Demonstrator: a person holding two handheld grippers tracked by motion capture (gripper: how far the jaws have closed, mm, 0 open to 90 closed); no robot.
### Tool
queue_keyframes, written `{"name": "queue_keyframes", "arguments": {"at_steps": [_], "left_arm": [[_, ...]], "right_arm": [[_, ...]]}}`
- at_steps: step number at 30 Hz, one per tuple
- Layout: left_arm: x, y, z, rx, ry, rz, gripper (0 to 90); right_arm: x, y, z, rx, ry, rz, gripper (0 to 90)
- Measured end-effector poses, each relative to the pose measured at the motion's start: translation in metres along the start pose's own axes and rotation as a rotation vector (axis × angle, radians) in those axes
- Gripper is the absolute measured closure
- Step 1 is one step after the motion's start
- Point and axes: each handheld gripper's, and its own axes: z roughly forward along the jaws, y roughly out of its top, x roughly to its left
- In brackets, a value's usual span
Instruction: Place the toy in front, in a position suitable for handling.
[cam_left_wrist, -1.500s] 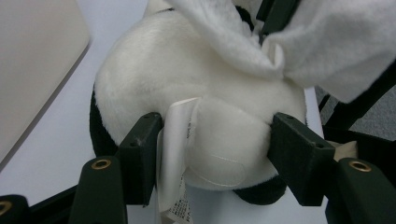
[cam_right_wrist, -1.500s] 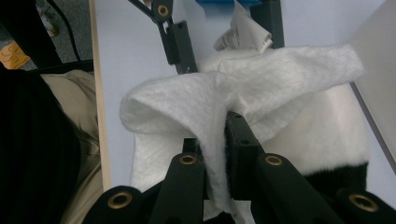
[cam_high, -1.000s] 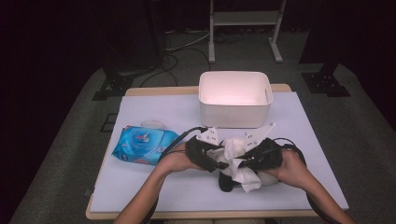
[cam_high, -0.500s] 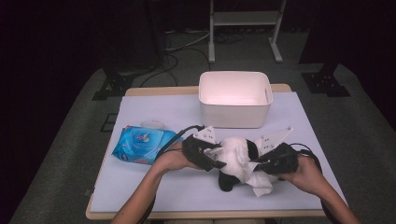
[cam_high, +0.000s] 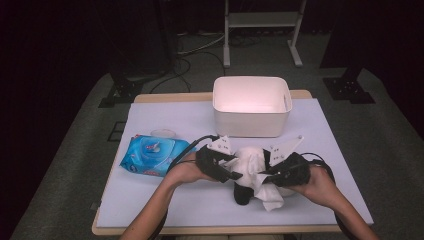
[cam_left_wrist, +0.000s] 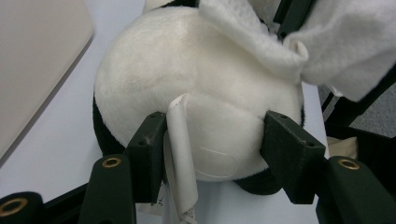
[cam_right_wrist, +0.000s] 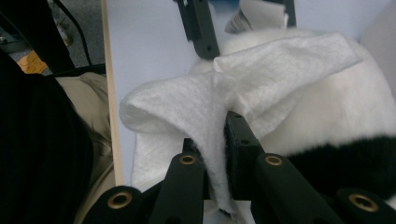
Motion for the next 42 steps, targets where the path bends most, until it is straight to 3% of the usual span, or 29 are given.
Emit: {"name": "queue_keyframes", "arguments": {"at_steps": [7, 13, 26, 31, 42], "left_arm": [[0.001, 0.0, 0.0, 0.006, 0.003, 0.0, 42.2], [-0.001, 0.0, 0.0, 0.006, 0.002, -0.001, 41.4], [-0.001, 0.001, -0.001, 0.019, -0.004, 0.006, 40.0], [-0.002, 0.002, -0.001, 0.023, -0.004, 0.005, 39.1], [-0.001, 0.005, -0.006, 0.026, -0.016, -0.014, 32.9]], "right_arm": [[-0.001, 0.018, 0.01, 0.0, 0.02, -0.032, 84.3], [-0.009, 0.018, -0.002, -0.005, -0.009, -0.018, 84.3], [-0.049, -0.004, -0.026, 0.008, -0.083, 0.09, 84.3], [-0.062, -0.014, -0.032, 0.042, -0.139, 0.126, 84.3], [-0.053, -0.015, -0.022, 0.047, -0.1, 0.1, 84.4]]}}
